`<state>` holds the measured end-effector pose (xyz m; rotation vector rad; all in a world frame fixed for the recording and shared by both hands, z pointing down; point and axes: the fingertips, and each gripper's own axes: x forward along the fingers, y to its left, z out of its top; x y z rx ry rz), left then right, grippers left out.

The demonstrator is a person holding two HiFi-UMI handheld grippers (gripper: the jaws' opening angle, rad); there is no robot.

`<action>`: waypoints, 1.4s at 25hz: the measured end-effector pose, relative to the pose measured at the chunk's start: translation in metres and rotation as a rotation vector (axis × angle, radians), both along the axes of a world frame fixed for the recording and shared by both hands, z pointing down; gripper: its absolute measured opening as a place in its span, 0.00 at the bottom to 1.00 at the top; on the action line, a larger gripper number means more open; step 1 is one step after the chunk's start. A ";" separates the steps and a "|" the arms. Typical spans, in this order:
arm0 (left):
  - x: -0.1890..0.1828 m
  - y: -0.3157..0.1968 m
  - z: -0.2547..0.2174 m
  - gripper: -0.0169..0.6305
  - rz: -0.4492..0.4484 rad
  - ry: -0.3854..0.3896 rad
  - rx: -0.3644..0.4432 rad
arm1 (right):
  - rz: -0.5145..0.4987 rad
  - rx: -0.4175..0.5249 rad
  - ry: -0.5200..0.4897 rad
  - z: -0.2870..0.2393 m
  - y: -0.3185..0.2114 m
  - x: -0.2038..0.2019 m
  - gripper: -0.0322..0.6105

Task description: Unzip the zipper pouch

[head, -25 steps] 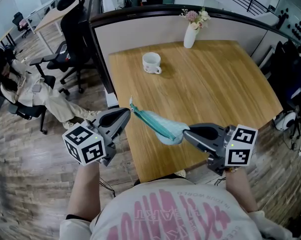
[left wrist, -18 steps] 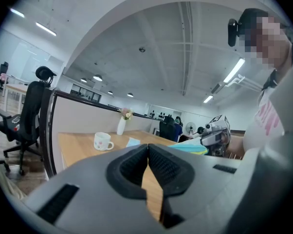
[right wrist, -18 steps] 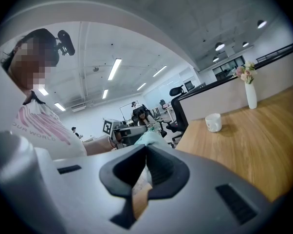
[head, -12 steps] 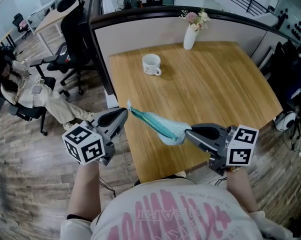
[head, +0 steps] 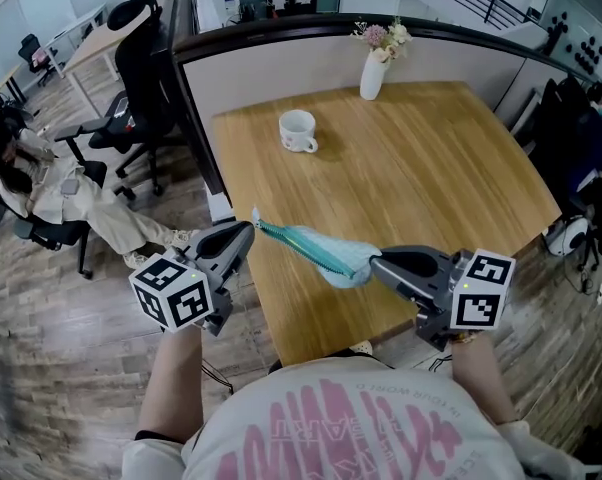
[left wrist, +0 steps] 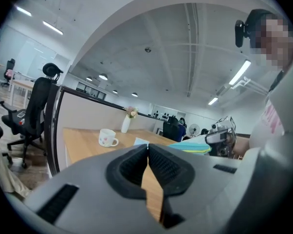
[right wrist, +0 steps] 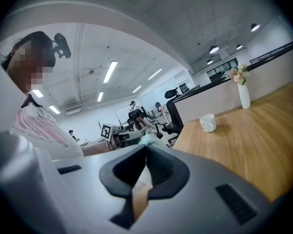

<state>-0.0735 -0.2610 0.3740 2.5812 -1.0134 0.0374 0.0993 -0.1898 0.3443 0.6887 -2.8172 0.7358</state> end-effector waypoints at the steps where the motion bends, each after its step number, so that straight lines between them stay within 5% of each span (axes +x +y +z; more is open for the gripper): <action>1: 0.002 0.000 0.005 0.04 -0.003 -0.011 -0.008 | 0.016 -0.010 -0.006 0.002 0.000 0.001 0.06; 17: 0.000 0.024 0.050 0.03 0.051 -0.028 -0.110 | 0.390 -0.011 -0.108 -0.004 -0.006 0.020 0.06; 22: -0.001 0.043 0.038 0.03 0.058 0.036 -0.096 | 0.489 0.017 -0.111 -0.005 0.006 0.025 0.06; 28: -0.006 0.061 0.029 0.03 -0.103 0.186 -0.184 | 0.659 -0.028 -0.143 0.013 0.019 0.030 0.06; 35: 0.009 0.095 0.024 0.03 -0.051 0.209 -0.199 | 0.630 -0.036 -0.136 0.018 0.040 0.011 0.06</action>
